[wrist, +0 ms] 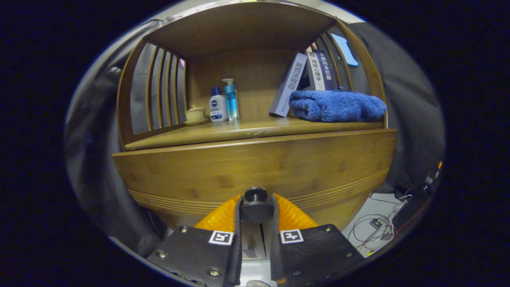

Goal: Pull open the drawer, take out the items inside it, and place them on the countertop above the cabinet.

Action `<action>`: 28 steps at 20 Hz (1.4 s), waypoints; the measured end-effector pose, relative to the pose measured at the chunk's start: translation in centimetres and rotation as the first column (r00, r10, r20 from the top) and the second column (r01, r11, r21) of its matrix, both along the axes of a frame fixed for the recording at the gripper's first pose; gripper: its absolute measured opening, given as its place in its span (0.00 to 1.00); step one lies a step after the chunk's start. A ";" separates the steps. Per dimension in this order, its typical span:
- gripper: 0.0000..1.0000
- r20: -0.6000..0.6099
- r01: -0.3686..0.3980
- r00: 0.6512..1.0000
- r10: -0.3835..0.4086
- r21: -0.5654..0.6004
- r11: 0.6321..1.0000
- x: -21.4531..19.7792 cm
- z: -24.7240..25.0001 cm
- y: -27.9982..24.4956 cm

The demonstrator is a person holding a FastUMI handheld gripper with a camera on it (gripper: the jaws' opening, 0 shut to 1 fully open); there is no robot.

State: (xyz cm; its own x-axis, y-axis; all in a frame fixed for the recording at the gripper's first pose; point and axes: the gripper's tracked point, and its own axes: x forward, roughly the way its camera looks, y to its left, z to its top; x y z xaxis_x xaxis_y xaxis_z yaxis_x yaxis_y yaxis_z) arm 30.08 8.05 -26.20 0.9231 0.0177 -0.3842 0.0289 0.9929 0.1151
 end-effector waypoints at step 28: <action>0.43 0.051 -0.104 0.993 0.102 0.043 0.994 -15.5 13.6 -0.3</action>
